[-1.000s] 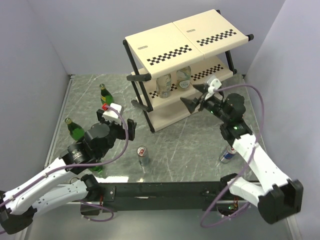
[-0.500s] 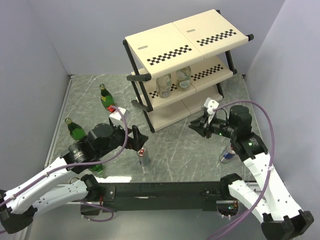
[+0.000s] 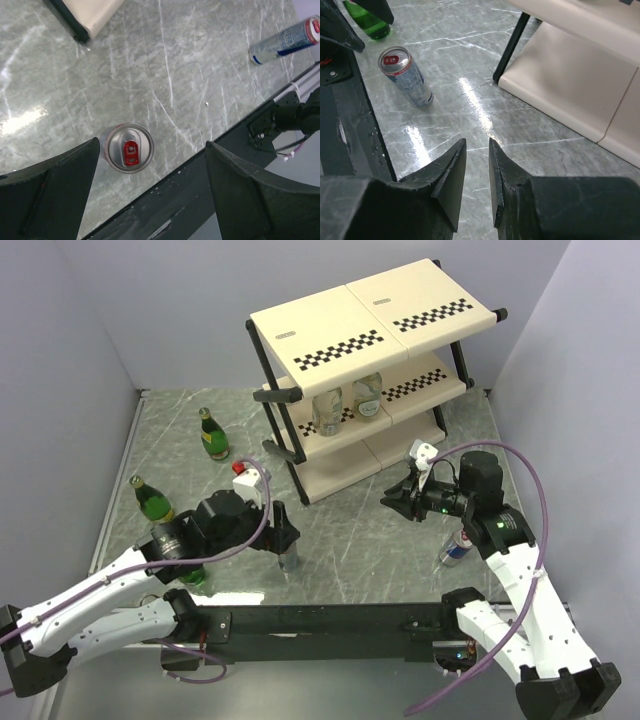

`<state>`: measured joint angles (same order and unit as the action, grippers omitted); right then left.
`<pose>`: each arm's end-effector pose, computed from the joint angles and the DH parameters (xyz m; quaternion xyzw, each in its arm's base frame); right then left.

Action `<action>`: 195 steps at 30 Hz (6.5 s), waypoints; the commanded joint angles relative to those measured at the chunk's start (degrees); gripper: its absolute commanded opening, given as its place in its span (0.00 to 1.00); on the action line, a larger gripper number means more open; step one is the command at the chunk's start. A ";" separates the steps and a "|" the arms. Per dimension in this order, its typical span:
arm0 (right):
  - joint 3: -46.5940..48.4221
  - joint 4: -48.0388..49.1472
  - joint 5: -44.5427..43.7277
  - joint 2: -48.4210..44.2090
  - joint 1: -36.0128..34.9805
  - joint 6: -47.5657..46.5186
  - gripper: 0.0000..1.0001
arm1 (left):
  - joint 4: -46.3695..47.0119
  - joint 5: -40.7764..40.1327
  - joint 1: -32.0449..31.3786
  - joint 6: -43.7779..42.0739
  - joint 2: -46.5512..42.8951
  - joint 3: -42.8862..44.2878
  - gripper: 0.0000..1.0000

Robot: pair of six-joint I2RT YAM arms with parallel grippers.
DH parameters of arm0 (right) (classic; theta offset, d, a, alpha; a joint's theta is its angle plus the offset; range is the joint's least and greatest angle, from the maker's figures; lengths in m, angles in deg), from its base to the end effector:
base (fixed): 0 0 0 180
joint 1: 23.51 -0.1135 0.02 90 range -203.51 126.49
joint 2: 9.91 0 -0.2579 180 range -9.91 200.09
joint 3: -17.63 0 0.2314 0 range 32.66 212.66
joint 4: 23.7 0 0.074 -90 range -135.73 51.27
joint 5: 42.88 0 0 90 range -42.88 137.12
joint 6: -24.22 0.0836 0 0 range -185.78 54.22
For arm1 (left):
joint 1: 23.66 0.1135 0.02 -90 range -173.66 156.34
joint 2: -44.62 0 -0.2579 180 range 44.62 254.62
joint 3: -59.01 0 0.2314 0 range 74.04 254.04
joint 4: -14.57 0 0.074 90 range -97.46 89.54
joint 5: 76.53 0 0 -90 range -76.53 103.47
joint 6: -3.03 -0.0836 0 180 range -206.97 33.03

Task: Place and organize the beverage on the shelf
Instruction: Pick up the drink from the center of the board.

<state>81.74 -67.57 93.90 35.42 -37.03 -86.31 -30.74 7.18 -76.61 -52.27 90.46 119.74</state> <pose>0.1575 0.1005 0.3158 -0.4305 0.6782 0.3042 0.5121 0.1275 -0.1536 0.2784 0.1105 0.8599 -0.3092 0.3909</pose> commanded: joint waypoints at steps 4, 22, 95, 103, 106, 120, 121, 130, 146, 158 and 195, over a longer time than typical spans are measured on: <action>-0.30 -0.69 3.22 0.73 0.77 -1.00 0.33 | -0.56 -1.53 -3.64 1.95 2.66 -0.08 0.93; -0.39 -1.13 4.54 1.00 0.95 -1.26 0.38 | -8.48 -13.14 -9.28 4.15 17.70 7.65 0.73; -18.93 28.66 -23.31 -1.90 -19.53 -2.49 0.83 | 12.26 -5.68 -10.77 -2.36 36.51 30.51 0.00; -18.93 28.66 -21.83 -1.82 -19.70 -3.02 0.83 | 13.23 -2.95 -10.24 -1.48 35.72 31.12 0.00; -18.93 28.58 -19.98 -1.64 -19.88 -3.11 0.83 | 13.50 -1.80 -9.98 -1.12 35.63 31.30 0.00; -18.06 26.73 -18.22 -0.76 -20.23 -2.93 0.83 | 13.06 0.13 -8.93 -1.47 35.28 32.62 0.00; -17.79 26.56 -18.22 -0.59 -20.23 -2.76 0.83 | 12.71 0.22 -9.01 -1.65 35.45 32.79 0.00; -16.21 24.71 -17.60 1.96 -20.23 -1.88 0.76 | 9.81 0.31 -8.84 -3.49 37.12 35.87 0.00; -15.94 27.08 -18.13 3.02 -20.32 0.67 0.75 | 8.22 1.98 -8.93 -4.20 38.71 38.16 0.00; -16.56 28.31 -17.61 2.06 -20.32 0.41 0.74 | 7.43 2.42 -8.84 -4.29 37.65 38.42 0.00; -17.09 28.66 -16.99 1.70 -20.06 0.23 0.25 | 8.22 4.26 -8.84 -4.29 34.22 37.36 0.03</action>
<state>63.49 -39.83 76.53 37.75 -56.91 -86.18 -29.71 8.30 -84.33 -56.33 128.86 154.31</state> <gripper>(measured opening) 0.627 0.566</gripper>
